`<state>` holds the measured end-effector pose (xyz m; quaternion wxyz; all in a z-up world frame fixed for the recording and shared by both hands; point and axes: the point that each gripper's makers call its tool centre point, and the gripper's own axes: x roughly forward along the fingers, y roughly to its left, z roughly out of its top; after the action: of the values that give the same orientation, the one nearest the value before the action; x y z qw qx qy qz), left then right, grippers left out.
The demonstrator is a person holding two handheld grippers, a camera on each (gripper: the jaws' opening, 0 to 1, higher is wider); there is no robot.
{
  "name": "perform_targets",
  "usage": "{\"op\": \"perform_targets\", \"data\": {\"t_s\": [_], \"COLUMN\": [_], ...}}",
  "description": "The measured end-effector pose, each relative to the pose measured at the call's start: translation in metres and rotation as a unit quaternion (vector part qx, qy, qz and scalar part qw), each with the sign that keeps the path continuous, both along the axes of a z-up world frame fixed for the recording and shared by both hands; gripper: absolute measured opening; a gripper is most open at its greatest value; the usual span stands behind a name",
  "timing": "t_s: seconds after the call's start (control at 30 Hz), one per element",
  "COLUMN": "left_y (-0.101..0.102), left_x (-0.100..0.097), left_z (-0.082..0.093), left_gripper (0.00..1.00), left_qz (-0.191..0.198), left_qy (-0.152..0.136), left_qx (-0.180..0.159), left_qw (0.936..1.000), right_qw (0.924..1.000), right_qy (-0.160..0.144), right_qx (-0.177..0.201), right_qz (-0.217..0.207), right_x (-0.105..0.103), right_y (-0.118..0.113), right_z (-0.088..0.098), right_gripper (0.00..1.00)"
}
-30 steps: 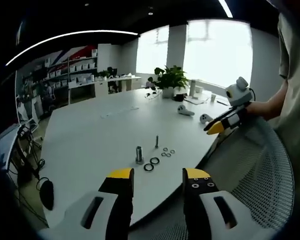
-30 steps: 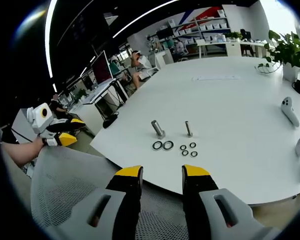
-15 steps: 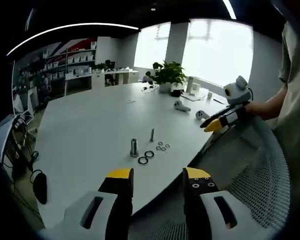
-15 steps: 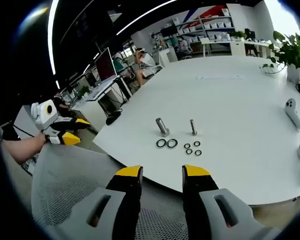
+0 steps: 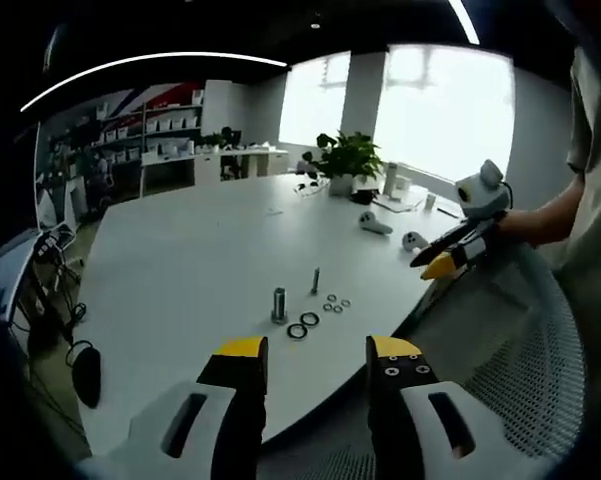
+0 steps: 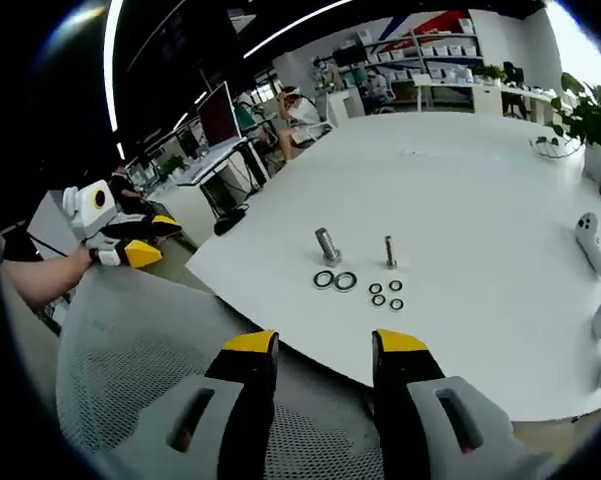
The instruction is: Place the washer onto the threaded stud by aligning its center hole with the stud, sliding it down to the base, and recovering from edge contact or off-axis alignment until the washer reaches the visible bottom stop.
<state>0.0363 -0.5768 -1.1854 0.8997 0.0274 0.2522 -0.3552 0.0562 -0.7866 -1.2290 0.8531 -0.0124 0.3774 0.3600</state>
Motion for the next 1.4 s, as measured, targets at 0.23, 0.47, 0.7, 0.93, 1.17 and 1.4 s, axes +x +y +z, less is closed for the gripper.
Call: {"op": "perform_targets", "data": {"t_s": [0.23,0.47,0.7,0.93,1.17,1.4], "left_y": [0.001,0.002,0.002,0.001,0.001,0.001], "left_x": [0.001,0.002,0.002,0.001,0.001,0.001], "left_z": [0.001,0.002,0.002,0.001,0.0,0.0], "left_gripper": [0.37,0.37,0.36,0.35,0.34,0.34], "left_qz": [0.005,0.008,0.007,0.006,0.005,0.005], "left_qy": [-0.004,-0.006,-0.003,-0.001,0.0,0.001], "left_qx": [-0.002,-0.002,-0.002,-0.002,0.0,0.0], "left_qw": [1.0,1.0,1.0,1.0,1.0,1.0], "right_qw": [0.9998,0.9989,0.9982,0.9974,0.9964,0.9946], "right_qy": [-0.01,-0.011,0.005,0.024,0.029,0.029], "right_qx": [0.016,-0.023,-0.035,-0.046,-0.052,-0.065], "right_qz": [-0.001,0.039,0.048,0.049,0.06,0.075], "right_x": [0.047,0.063,0.07,0.074,0.077,0.084], "right_y": [0.006,0.012,0.016,0.018,0.024,0.027], "right_z": [0.014,-0.004,-0.022,-0.043,-0.051,-0.06], "right_gripper": [0.39,0.35,0.37,0.37,0.37,0.37]}}
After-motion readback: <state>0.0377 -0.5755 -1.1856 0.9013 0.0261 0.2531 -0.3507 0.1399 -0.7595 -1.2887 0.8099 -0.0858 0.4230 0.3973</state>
